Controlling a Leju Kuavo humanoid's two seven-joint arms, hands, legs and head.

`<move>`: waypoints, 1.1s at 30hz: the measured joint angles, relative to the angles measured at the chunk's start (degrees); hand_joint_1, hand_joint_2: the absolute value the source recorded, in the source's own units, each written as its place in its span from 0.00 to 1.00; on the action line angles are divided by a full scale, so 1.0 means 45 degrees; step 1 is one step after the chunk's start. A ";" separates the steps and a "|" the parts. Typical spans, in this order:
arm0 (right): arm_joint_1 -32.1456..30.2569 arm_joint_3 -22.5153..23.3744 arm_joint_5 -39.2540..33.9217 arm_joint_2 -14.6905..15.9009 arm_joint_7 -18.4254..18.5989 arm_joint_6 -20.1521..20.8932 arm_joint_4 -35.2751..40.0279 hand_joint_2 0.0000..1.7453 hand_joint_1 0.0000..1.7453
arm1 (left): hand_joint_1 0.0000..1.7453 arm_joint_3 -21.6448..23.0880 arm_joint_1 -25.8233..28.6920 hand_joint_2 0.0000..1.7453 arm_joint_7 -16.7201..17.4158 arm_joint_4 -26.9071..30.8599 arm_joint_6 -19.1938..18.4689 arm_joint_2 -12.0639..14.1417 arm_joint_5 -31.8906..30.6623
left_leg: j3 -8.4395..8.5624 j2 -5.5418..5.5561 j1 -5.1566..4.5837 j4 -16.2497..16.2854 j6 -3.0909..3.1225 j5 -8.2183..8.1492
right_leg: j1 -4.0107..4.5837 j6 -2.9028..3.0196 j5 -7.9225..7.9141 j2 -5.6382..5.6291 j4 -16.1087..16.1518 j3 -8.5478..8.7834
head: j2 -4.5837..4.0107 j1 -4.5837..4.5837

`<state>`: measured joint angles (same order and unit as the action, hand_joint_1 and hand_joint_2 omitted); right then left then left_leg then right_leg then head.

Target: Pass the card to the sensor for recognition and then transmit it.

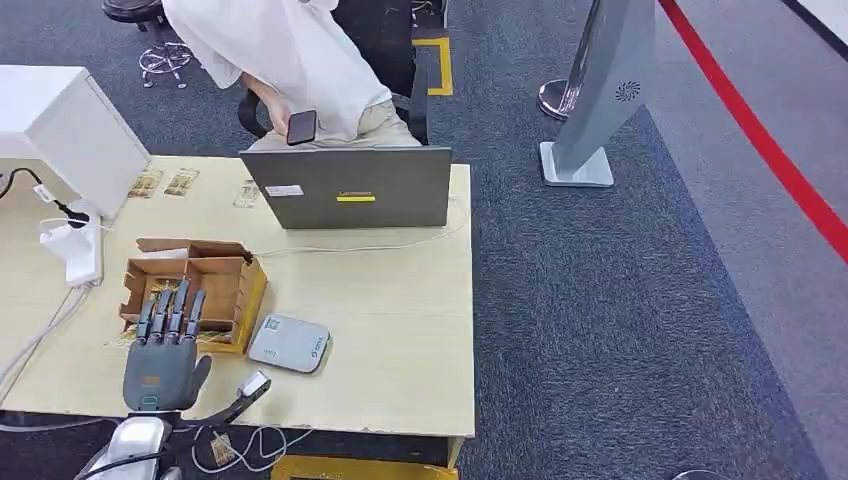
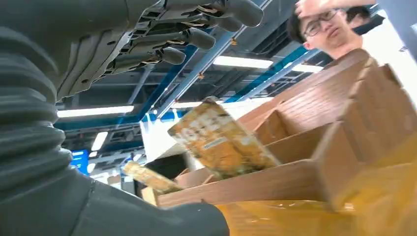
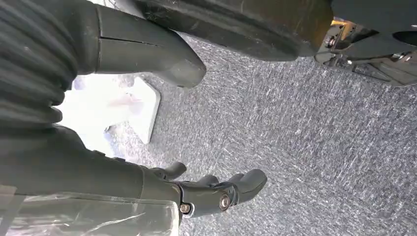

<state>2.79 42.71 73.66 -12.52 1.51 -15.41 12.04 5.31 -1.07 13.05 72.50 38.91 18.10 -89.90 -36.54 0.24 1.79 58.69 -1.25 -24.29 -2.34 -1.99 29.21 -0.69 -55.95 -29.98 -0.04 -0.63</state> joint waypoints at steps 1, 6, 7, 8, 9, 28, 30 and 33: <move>0.0000 -0.0010 0.0019 0.0000 0.0010 0.0005 0.0000 1.00 0.00 | 0.00 0.0125 -0.0072 1.00 0.0000 -0.0048 0.0024 0.0010 0.0000 | 0.0000 0.0001 0.0000 0.0000 0.0000 0.0000 | 0.0000 0.0000 0.0000 0.0001 0.0000 0.0000 | 0.0000 0.0000; -0.0002 -0.0024 0.0029 0.0000 0.0005 0.0010 0.0000 1.00 0.00 | 0.00 0.0544 -0.0418 1.00 0.0000 -0.0287 0.0034 -0.0024 0.0000 | 0.0001 -0.0001 0.0001 0.0000 0.0000 0.0000 | 0.0002 0.0000 0.0000 -0.0001 0.0000 -0.0004 | 0.0000 0.0000; -0.0001 -0.0024 0.0029 0.0000 0.0000 0.0010 0.0000 1.00 0.00 | 0.00 0.0606 -0.0476 1.00 0.0000 -0.0330 0.0029 -0.0024 0.0000 | 0.0001 -0.0001 0.0001 0.0000 0.0000 0.0000 | 0.0002 0.0001 0.0001 -0.0001 -0.0001 -0.0003 | 0.0000 0.0000; -0.0003 -0.0024 0.0029 0.0000 -0.0005 0.0010 0.0000 1.00 0.00 | 0.00 0.0650 -0.0518 1.00 0.0000 -0.0364 0.0024 -0.0024 0.0000 | 0.0001 -0.0001 0.0001 0.0000 0.0000 0.0000 | 0.0002 0.0001 0.0001 -0.0001 -0.0001 -0.0003 | 0.0000 0.0000; -0.0003 -0.0024 0.0024 0.0000 -0.0005 0.0010 0.0000 1.00 0.00 | 0.00 0.0665 -0.0551 1.00 0.0015 -0.0413 0.0024 -0.0029 0.0000 | 0.0001 -0.0001 0.0001 0.0000 0.0000 0.0000 | 0.0002 0.0001 0.0001 -0.0002 -0.0001 -0.0003 | 0.0000 0.0000; -0.0012 -0.0024 0.0019 0.0000 0.0010 0.0010 -0.0005 1.00 0.00 | 0.00 0.0490 -0.0777 1.00 0.0034 -0.0952 0.0034 -0.0044 0.0019 | 0.0000 -0.0002 0.0001 0.0000 0.0000 0.0000 | 0.0002 0.0001 0.0002 -0.0004 -0.0001 -0.0003 | 0.0000 0.0000; -0.0011 -0.0024 0.0024 0.0000 0.0010 0.0010 -0.0005 1.00 0.00 | 0.00 0.0354 -0.0797 1.00 -0.0122 -0.1005 0.0039 -0.0083 0.0015 | 0.0000 -0.0002 0.0001 0.0000 0.0000 0.0000 | 0.0002 0.0001 0.0002 -0.0004 -0.0001 -0.0002 | 0.0000 0.0000; -0.0012 -0.0024 0.0024 0.0000 0.0014 0.0010 -0.0005 1.00 0.00 | 0.00 0.0223 -0.0829 1.00 -0.0238 -0.1088 0.0044 -0.0126 0.0019 | 0.0000 -0.0002 0.0001 0.0000 0.0000 0.0000 | 0.0001 0.0001 0.0002 -0.0004 -0.0001 -0.0003 | 0.0000 -0.0005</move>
<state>2.74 42.60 73.77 -12.52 1.57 -15.37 12.02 6.32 -4.80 11.98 67.60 39.10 17.53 -89.81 -36.54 0.23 1.80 58.69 -1.25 -24.29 -2.33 -1.99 29.22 -0.71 -55.95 -30.00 -0.04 -0.66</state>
